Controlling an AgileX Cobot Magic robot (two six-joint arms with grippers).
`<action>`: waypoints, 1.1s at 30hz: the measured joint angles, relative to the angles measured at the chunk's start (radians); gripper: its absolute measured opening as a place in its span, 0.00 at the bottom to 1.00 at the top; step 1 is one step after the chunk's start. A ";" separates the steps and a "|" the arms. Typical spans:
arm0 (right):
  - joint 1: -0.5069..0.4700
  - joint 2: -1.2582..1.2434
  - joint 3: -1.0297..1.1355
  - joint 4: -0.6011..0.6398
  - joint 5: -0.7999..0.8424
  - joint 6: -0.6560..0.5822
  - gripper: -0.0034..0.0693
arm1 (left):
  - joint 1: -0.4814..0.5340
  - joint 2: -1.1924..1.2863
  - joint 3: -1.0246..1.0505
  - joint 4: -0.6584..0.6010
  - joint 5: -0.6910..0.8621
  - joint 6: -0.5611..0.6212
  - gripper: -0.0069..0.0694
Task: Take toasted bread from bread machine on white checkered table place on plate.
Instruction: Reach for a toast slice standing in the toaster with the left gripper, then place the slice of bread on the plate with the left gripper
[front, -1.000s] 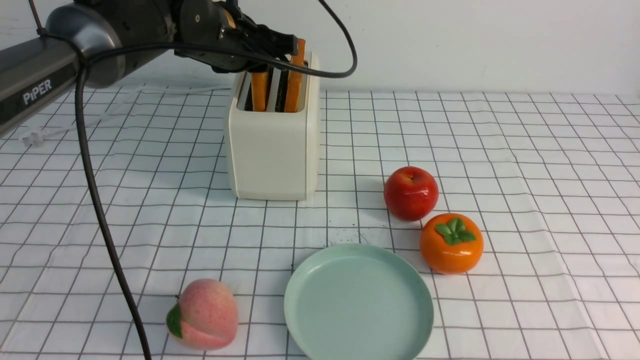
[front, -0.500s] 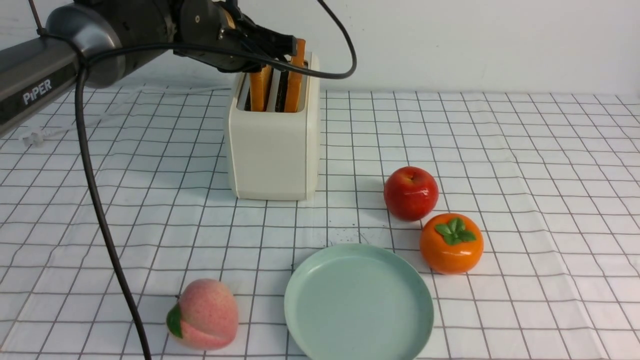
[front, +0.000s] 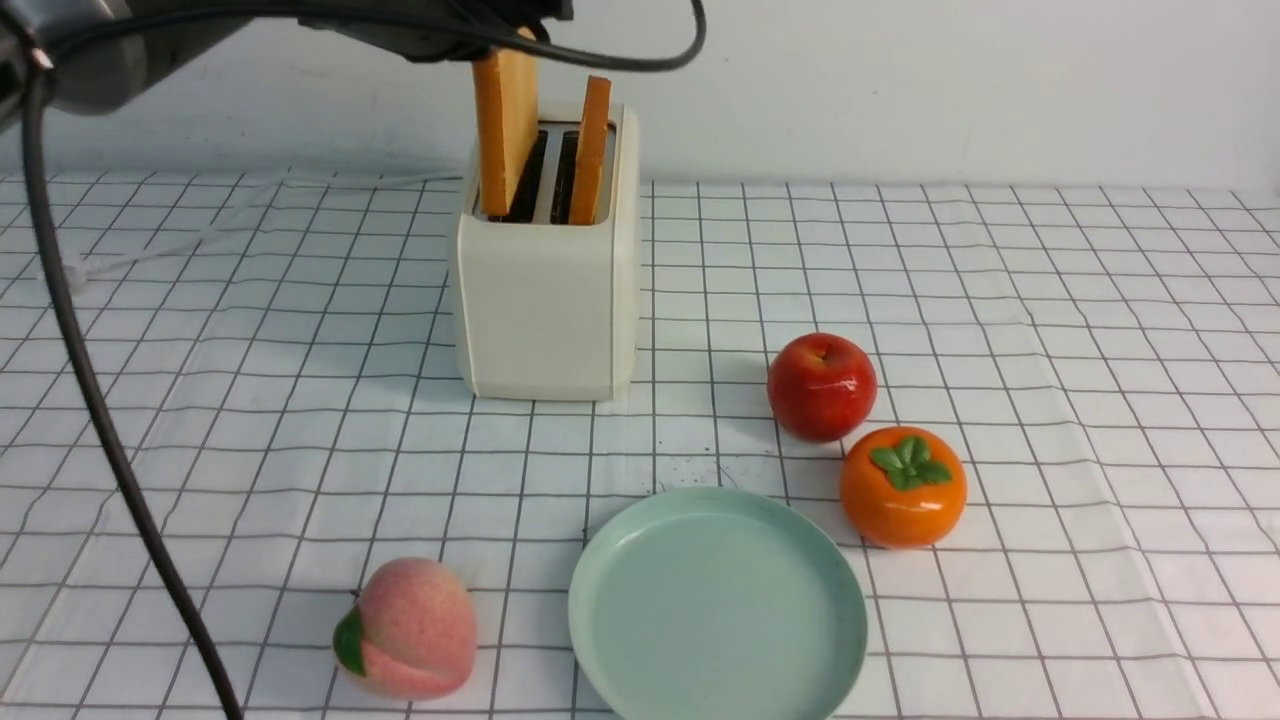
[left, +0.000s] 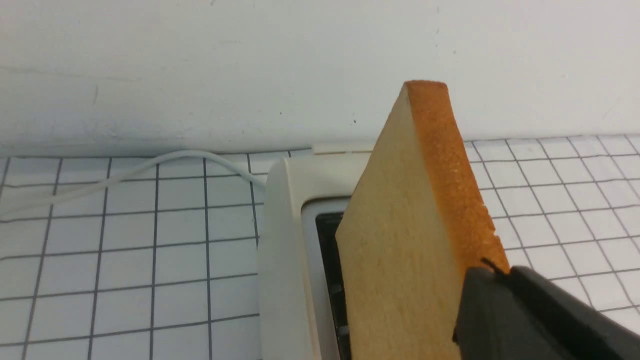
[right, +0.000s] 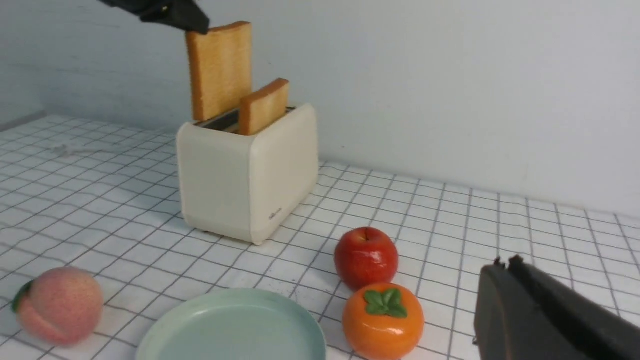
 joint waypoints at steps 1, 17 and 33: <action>0.000 0.003 -0.002 0.008 0.002 -0.008 0.02 | 0.000 -0.004 0.000 0.000 0.003 0.000 0.08; 0.000 0.136 -0.031 0.279 0.126 -0.294 0.03 | -0.017 -0.403 0.278 -0.419 0.464 0.283 0.08; 0.000 0.136 -0.031 0.243 0.180 -0.295 0.04 | -0.111 -0.215 0.709 -1.207 0.213 0.869 0.08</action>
